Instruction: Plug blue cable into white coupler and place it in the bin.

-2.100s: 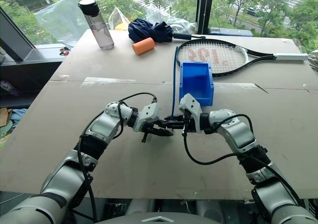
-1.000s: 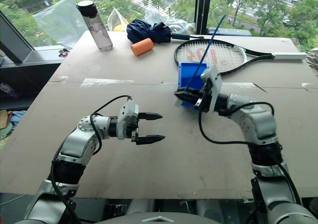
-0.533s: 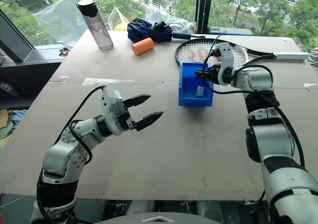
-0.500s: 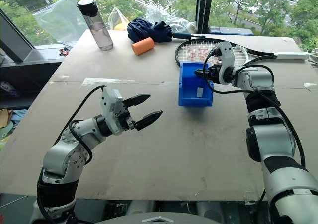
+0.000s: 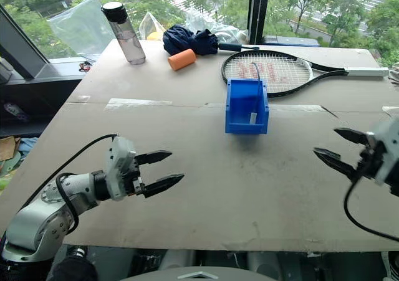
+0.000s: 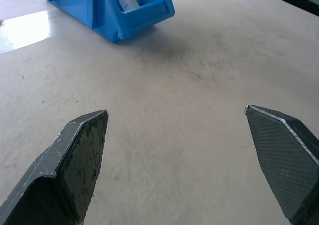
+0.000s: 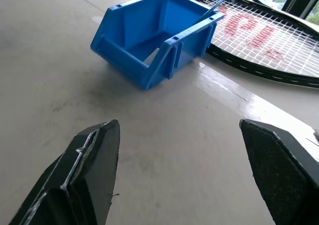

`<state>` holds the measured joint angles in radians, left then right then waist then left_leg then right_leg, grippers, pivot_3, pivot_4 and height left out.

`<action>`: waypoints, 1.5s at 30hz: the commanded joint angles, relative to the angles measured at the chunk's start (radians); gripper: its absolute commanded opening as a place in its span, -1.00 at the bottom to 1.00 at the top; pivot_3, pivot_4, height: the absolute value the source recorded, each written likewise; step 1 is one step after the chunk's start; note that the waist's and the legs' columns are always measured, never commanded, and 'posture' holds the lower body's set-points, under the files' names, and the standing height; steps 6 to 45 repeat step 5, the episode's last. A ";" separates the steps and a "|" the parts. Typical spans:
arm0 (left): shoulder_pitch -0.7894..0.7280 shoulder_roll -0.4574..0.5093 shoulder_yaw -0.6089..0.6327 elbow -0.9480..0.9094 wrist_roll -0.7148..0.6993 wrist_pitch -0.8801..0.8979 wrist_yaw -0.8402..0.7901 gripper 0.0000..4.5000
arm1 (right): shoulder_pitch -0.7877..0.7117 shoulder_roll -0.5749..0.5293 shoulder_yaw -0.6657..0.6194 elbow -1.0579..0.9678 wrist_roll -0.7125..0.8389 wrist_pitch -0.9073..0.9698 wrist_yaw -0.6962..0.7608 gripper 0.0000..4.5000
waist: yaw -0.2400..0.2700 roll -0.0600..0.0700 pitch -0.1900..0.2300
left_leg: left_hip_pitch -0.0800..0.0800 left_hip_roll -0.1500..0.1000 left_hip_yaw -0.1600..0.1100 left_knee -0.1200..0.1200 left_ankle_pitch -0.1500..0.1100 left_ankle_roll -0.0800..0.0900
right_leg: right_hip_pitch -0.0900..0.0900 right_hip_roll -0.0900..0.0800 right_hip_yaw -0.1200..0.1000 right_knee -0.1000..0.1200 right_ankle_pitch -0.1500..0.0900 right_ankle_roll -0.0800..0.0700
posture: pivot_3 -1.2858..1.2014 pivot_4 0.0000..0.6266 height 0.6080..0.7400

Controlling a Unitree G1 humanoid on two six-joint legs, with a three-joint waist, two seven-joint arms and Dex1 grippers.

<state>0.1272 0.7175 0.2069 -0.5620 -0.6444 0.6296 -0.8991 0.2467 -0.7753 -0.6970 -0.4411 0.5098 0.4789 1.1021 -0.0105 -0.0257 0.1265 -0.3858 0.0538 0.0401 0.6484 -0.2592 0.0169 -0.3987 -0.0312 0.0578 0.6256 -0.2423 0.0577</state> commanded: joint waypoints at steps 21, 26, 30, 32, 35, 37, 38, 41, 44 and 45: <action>0.032 0.076 0.079 0.008 -0.024 -0.032 -0.060 0.98 | 0.249 0.009 -0.190 0.031 -0.023 -0.251 0.152 0.72 | -0.004 -0.001 0.002 | 0.007 0.002 0.002 0.000 0.000 -0.001 | 0.003 -0.002 0.003 0.000 0.000 0.000 | 0.03 -0.52 1.00; 0.032 0.076 0.079 0.008 -0.024 -0.032 -0.060 0.98 | 0.249 0.009 -0.190 0.031 -0.023 -0.251 0.152 0.72 | -0.004 -0.001 0.002 | 0.007 0.002 0.002 0.000 0.000 -0.001 | 0.003 -0.002 0.003 0.000 0.000 0.000 | 0.03 -0.52 1.00; 0.032 0.076 0.079 0.008 -0.024 -0.032 -0.060 0.98 | 0.249 0.009 -0.190 0.031 -0.023 -0.251 0.152 0.72 | -0.004 -0.001 0.002 | 0.007 0.002 0.002 0.000 0.000 -0.001 | 0.003 -0.002 0.003 0.000 0.000 0.000 | 0.03 -0.52 1.00; 0.032 0.076 0.079 0.008 -0.024 -0.032 -0.060 0.98 | 0.249 0.009 -0.190 0.031 -0.023 -0.251 0.152 0.72 | -0.004 -0.001 0.002 | 0.007 0.002 0.002 0.000 0.000 -0.001 | 0.003 -0.002 0.003 0.000 0.000 0.000 | 0.03 -0.52 1.00; 0.032 0.076 0.079 0.008 -0.024 -0.032 -0.060 0.98 | 0.249 0.009 -0.190 0.031 -0.023 -0.251 0.152 0.72 | -0.004 -0.001 0.002 | 0.007 0.002 0.002 0.000 0.000 -0.001 | 0.003 -0.002 0.003 0.000 0.000 0.000 | 0.03 -0.52 1.00; 0.032 0.076 0.079 0.008 -0.024 -0.032 -0.060 0.98 | 0.249 0.009 -0.190 0.031 -0.023 -0.251 0.152 0.72 | -0.004 -0.001 0.002 | 0.007 0.002 0.002 0.000 0.000 -0.001 | 0.003 -0.002 0.003 0.000 0.000 0.000 | 0.03 -0.52 1.00; 0.032 0.076 0.079 0.008 -0.024 -0.032 -0.060 0.98 | 0.249 0.009 -0.190 0.031 -0.023 -0.251 0.152 0.72 | -0.004 -0.001 0.002 | 0.007 0.002 0.002 0.000 0.000 -0.001 | 0.003 -0.002 0.003 0.000 0.000 0.000 | 0.03 -0.52 1.00; 0.032 0.076 0.079 0.008 -0.024 -0.032 -0.060 0.98 | 0.249 0.009 -0.190 0.031 -0.023 -0.251 0.152 0.72 | -0.004 -0.001 0.002 | 0.007 0.002 0.002 0.000 0.000 -0.001 | 0.003 -0.002 0.003 0.000 0.000 0.000 | 0.03 -0.52 1.00; 0.032 0.076 0.079 0.008 -0.024 -0.032 -0.060 0.98 | 0.249 0.009 -0.190 0.031 -0.023 -0.251 0.152 0.72 | -0.004 -0.001 0.002 | 0.007 0.002 0.002 0.000 0.000 -0.001 | 0.003 -0.002 0.003 0.000 0.000 0.000 | 0.03 -0.52 1.00; 0.032 0.076 0.079 0.008 -0.024 -0.032 -0.060 0.98 | 0.249 0.009 -0.190 0.031 -0.023 -0.251 0.152 0.72 | -0.004 -0.001 0.002 | 0.007 0.002 0.002 0.000 0.000 -0.001 | 0.003 -0.002 0.003 0.000 0.000 0.000 | 0.03 -0.52 1.00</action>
